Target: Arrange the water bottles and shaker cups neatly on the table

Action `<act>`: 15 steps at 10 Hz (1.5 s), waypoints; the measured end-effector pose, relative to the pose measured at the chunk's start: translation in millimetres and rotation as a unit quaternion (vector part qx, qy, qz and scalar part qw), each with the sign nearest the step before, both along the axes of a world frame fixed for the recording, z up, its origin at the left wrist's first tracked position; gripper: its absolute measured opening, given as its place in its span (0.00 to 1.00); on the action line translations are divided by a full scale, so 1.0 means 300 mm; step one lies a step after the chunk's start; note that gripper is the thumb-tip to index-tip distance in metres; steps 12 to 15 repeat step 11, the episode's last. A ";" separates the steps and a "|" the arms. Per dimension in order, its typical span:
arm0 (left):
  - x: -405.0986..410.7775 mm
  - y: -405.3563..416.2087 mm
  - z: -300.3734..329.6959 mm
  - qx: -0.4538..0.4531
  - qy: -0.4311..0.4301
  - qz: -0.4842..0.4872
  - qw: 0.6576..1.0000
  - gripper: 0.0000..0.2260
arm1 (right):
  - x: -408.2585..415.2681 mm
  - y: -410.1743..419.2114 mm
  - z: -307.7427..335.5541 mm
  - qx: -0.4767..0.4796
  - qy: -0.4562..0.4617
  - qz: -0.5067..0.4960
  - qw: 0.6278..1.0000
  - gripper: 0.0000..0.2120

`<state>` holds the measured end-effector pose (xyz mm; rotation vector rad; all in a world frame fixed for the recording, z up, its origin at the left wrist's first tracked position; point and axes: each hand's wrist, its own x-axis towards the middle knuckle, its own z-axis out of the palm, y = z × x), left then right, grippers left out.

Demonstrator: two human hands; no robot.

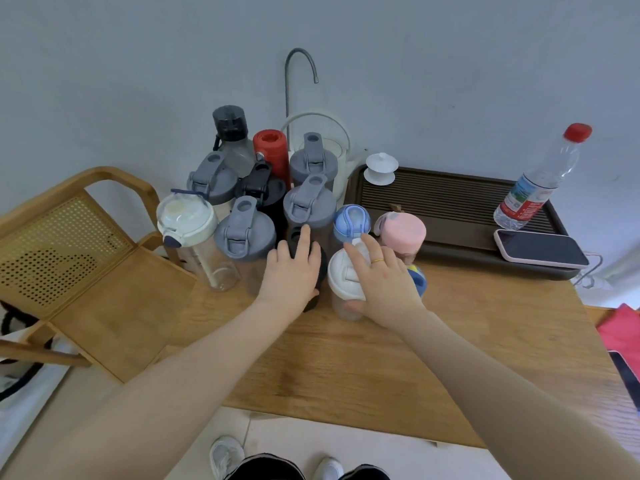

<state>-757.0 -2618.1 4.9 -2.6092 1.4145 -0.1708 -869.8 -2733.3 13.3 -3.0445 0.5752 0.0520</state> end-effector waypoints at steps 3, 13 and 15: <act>0.088 0.209 0.071 -0.263 -0.023 -0.123 0.957 0.24 | 0.106 0.155 0.096 0.102 -0.180 0.051 0.977 0.35; 0.486 0.457 0.142 -0.170 0.145 -0.041 0.974 0.33 | 0.434 0.424 0.109 -0.029 -0.047 -0.019 0.998 0.40; 0.486 0.457 0.142 -0.170 0.145 -0.041 0.974 0.33 | 0.434 0.424 0.109 -0.029 -0.047 -0.019 0.998 0.40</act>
